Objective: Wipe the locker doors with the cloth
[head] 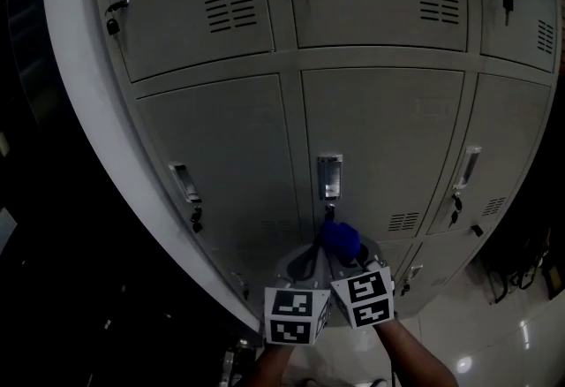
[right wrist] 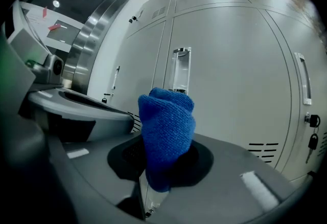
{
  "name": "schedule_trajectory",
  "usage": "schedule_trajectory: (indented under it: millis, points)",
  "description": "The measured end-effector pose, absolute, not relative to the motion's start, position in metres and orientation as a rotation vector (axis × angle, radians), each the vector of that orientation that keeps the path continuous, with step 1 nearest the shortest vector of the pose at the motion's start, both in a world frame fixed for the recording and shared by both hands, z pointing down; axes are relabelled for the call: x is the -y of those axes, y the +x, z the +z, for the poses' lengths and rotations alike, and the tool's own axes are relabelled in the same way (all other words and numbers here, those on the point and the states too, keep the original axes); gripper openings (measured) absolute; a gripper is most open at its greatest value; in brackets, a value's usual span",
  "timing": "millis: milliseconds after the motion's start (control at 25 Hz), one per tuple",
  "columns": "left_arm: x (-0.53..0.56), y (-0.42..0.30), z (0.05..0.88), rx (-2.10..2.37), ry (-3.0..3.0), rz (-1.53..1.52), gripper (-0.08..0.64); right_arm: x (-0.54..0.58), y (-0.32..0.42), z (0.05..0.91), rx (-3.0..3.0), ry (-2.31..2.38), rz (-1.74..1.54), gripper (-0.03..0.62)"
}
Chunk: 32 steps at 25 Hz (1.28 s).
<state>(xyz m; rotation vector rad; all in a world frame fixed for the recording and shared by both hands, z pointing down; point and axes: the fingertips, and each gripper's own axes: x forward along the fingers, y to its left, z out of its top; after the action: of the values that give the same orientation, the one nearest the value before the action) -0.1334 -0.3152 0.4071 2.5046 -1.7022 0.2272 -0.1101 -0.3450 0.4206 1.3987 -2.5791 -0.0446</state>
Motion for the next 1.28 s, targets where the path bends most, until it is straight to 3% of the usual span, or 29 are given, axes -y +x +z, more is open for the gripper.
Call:
schedule_trajectory:
  millis: [1000, 1280]
  points:
    - [0.338, -0.032, 0.398, 1.694, 2.510, 0.223, 0.000, 0.373, 0.070, 0.427, 2.442, 1.598, 0.013, 0.083]
    - [0.341, -0.027, 0.395, 1.690, 2.515, 0.218, 0.000, 0.373, 0.083, 0.426, 2.426, 1.612, 0.038, 0.083]
